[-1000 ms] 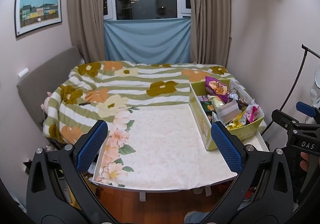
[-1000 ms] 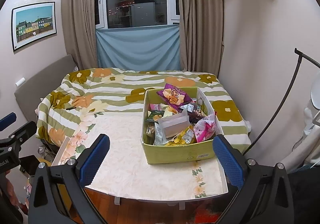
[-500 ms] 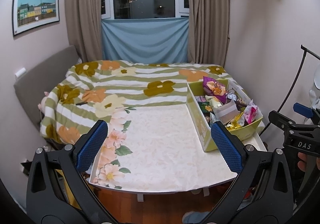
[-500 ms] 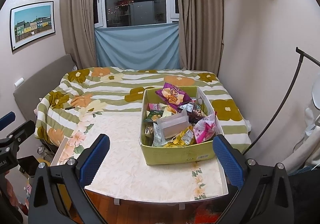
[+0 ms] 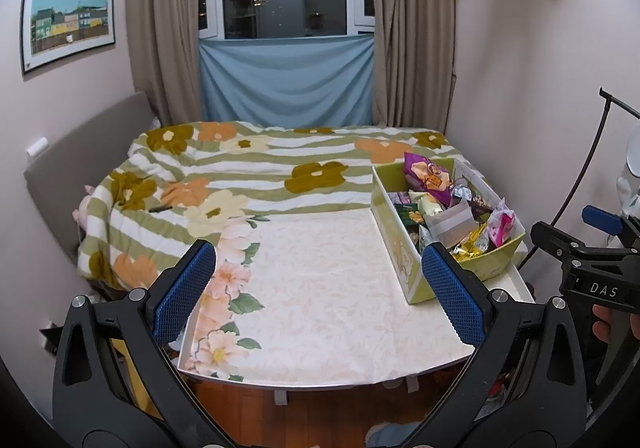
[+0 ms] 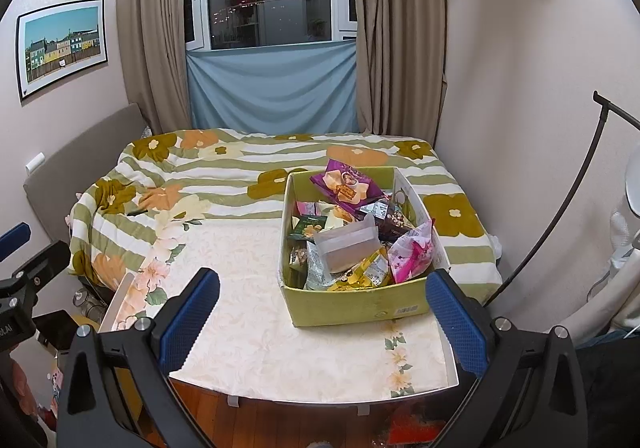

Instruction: Organize snacks

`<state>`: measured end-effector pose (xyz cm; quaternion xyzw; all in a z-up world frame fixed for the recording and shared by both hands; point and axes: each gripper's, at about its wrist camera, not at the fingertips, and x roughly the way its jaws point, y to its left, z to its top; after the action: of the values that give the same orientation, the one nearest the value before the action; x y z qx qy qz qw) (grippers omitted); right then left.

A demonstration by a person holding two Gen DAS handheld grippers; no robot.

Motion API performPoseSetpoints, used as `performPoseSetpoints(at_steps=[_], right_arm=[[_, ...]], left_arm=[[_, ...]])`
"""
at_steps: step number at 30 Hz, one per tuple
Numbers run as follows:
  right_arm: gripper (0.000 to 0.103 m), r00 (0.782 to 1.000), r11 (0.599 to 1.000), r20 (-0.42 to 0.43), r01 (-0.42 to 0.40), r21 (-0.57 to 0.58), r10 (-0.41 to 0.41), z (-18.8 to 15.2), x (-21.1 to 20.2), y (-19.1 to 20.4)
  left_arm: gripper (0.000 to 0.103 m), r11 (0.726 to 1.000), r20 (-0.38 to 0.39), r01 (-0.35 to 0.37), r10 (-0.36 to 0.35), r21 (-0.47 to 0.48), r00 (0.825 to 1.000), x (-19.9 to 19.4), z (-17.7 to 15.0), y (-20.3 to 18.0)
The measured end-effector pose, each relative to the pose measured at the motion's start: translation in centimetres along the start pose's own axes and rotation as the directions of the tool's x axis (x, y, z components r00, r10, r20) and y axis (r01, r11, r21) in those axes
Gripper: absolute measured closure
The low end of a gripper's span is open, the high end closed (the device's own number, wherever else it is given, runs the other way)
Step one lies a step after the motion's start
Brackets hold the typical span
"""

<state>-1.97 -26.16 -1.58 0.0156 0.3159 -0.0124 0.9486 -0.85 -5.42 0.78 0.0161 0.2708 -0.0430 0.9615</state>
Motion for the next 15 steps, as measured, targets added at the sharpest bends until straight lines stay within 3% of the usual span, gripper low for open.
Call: performPoseSetpoints(at_steps=[9, 15], right_arm=[[0.001, 1.0, 1.0, 0.008, 0.004, 0.006, -0.004, 0.2, 0.2, 0.3], [0.001, 1.0, 1.0, 0.01, 0.004, 0.006, -0.005, 0.4, 0.2, 0.4]], left_arm=[[0.001, 1.0, 0.018, -0.016, 0.016, -0.002, 1.0, 0.1, 0.5, 1.1], [0.001, 1.0, 0.048, 0.017, -0.016, -0.019, 0.999, -0.4, 0.1, 1.8]])
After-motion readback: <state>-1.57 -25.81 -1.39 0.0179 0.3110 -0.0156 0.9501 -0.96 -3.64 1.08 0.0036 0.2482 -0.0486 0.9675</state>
